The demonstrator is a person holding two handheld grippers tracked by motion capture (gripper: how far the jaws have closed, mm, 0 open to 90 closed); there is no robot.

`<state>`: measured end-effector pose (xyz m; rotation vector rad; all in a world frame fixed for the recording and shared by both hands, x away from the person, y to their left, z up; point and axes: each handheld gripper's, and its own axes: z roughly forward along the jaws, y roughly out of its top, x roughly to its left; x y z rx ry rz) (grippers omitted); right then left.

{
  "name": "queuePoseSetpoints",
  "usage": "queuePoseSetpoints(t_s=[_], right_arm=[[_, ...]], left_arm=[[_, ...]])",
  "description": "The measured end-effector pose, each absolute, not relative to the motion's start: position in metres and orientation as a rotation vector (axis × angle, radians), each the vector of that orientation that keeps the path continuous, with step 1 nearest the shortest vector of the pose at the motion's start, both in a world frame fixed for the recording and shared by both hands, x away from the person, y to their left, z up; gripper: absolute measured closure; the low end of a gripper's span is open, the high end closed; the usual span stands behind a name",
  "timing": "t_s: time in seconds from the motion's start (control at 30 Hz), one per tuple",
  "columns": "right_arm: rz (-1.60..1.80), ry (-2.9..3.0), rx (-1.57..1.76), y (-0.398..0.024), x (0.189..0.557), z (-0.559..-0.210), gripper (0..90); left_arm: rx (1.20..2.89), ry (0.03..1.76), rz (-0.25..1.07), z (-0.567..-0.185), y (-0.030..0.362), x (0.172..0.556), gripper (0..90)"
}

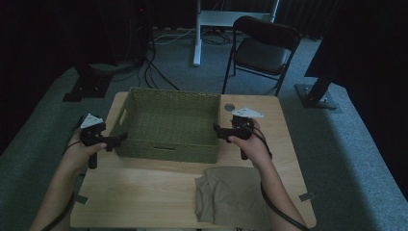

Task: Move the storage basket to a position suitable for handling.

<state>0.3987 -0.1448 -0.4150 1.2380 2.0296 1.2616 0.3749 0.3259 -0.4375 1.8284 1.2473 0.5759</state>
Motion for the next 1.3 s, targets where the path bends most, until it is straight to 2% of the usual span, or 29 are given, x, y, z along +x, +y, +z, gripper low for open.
queuePoseSetpoints(t_s=[0.3, 0.37, 0.5, 0.6, 0.73, 0.83, 0.97, 1.17, 1.23, 1.27, 1.3], right_arm=[[1.207, 2.034, 1.265, -0.119, 0.419, -0.427, 12.9], [1.189, 2.023, 1.268, -0.116, 0.423, -0.431, 12.9], [1.159, 1.976, 1.303, -0.113, 0.429, -0.44, 13.7], [1.142, 1.963, 1.323, -0.112, 0.431, -0.446, 13.8], [1.145, 1.925, 1.376, -0.11, 0.435, -0.455, 14.2], [1.153, 1.909, 1.404, -0.106, 0.437, -0.459, 15.0], [1.134, 1.929, 1.412, -0.1, 0.439, -0.466, 15.3], [1.068, 1.941, 1.426, -0.098, 0.441, -0.478, 24.2], [1.057, 1.941, 1.425, -0.098, 0.441, -0.479, 24.4], [1.044, 1.941, 1.431, -0.099, 0.44, -0.481, 28.3], [1.042, 1.938, 1.433, -0.098, 0.44, -0.481, 28.5]], left_arm=[[1.835, 1.269, 0.596, -0.44, 0.326, 0.399, 0.9], [1.818, 1.296, 0.605, -0.443, 0.327, 0.403, 5.9], [1.807, 1.317, 0.601, -0.448, 0.326, 0.409, 6.3], [1.8, 1.337, 0.656, -0.449, 0.323, 0.415, 7.7], [1.738, 1.371, 0.652, -0.45, 0.321, 0.422, 16.2], [1.774, 1.363, 0.656, -0.455, 0.317, 0.427, 17.1], [1.713, 1.419, 0.638, -0.461, 0.318, 0.432, 23.2], [1.703, 1.458, 0.718, -0.469, 0.322, 0.439, 32.1], [1.71, 1.457, 0.72, -0.471, 0.323, 0.44, 37.4], [1.717, 1.474, 0.736, -0.476, 0.325, 0.442, 39.9], [1.713, 1.478, 0.736, -0.478, 0.326, 0.442, 42.6]])
